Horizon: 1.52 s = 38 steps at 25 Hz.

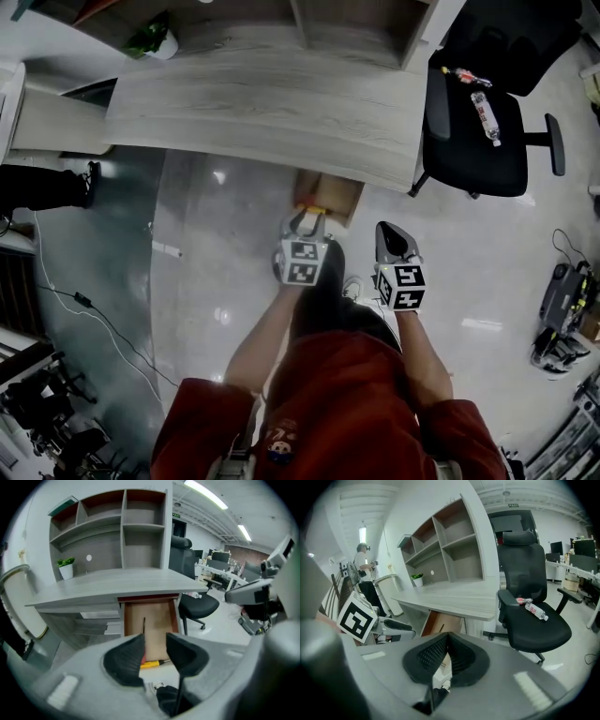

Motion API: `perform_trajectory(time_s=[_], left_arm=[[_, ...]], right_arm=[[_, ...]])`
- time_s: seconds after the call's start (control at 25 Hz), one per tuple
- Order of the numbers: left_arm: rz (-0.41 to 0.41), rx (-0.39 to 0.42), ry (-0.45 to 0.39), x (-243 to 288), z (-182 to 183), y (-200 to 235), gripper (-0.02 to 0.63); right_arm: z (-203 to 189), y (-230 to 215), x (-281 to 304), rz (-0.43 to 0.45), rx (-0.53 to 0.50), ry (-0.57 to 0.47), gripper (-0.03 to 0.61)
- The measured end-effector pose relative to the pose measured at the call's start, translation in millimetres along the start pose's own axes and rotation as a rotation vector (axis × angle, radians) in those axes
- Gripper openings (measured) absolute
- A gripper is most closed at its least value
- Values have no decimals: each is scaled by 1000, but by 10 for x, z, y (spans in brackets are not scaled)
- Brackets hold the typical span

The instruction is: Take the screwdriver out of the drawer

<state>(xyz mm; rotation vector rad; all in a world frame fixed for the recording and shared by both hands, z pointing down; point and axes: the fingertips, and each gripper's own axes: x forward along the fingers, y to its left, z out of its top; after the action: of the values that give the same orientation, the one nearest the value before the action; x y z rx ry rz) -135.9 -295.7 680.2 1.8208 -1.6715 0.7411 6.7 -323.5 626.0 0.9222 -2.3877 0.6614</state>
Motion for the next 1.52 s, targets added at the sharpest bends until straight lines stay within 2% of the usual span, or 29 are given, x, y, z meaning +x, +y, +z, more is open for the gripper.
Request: perform_trajectory(time_s=[0.44, 0.76, 1.24, 1.52], left_arm=[[-14, 1, 112, 757, -402, 272, 146], [5, -49, 191, 1258, -751, 471, 149], [6, 5, 216, 1677, -919, 534, 152], [89, -23, 218, 1766, -963, 585, 155]], right_arm=[[-214, 95, 591, 45, 1, 96, 2], [-346, 88, 909, 58, 15, 146, 2], [-537, 140, 1152, 58, 39, 185, 2], [-623, 170, 1195, 57, 43, 196, 2]])
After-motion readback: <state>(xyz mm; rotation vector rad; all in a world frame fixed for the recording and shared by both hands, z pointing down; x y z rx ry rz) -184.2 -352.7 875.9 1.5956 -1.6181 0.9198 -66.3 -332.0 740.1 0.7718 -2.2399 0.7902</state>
